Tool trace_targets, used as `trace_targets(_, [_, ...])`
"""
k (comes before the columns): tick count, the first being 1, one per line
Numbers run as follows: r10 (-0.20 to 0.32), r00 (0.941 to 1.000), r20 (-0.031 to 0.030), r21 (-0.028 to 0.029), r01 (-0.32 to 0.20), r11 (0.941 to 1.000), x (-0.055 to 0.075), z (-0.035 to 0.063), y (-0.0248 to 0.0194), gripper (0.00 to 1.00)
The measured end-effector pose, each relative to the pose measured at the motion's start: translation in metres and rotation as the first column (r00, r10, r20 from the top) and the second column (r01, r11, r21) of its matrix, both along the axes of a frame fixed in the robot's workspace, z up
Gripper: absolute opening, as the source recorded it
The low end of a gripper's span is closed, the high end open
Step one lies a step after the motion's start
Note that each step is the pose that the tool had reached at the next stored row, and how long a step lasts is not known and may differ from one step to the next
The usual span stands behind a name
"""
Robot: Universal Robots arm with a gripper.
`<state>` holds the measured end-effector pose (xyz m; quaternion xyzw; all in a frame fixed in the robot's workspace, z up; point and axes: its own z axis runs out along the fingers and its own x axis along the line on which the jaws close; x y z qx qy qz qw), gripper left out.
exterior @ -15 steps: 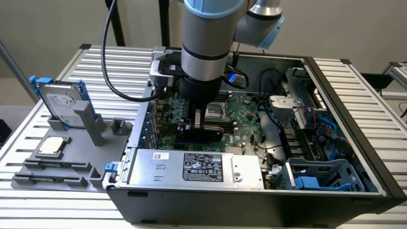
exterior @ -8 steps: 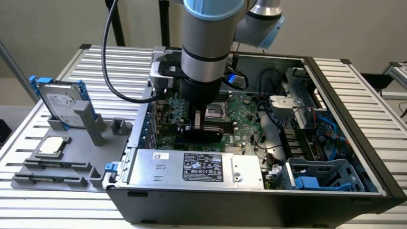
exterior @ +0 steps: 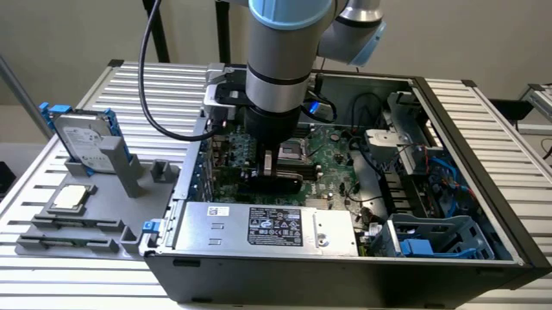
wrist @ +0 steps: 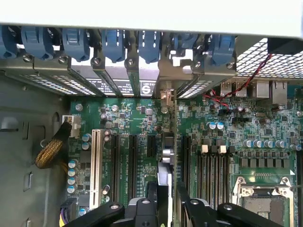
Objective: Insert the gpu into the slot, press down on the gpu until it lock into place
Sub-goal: 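Insert the gpu into the slot, then press down on the gpu until it lock into place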
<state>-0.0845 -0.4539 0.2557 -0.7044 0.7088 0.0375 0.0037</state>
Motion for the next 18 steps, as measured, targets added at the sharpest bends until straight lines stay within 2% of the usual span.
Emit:
trace_targets(1, [0.0,1.0,-0.0002,-0.0003,0.0,1.0,0.0,0.0023,0.0,0.34])
trace_targets(8, [0.0,1.0,-0.0008,-0.0005,0.0,1.0,0.0,0.0322,-0.0001,0.32])
trace_targets(9, [0.0,1.0,-0.0008,-0.0006,0.0,1.0,0.0,0.034,-0.0001,0.25])
trace_targets(10, [0.0,1.0,-0.0008,-0.0005,0.0,1.0,-0.001,0.0343,-0.0001,0.25])
trace_targets(12, [0.0,1.0,-0.0007,-0.0004,0.0,1.0,-0.001,0.0343,-0.0001,0.13])
trace_targets(18, [0.0,1.0,-0.0009,-0.0006,0.0,1.0,-0.001,0.0344,-0.0001,0.11])
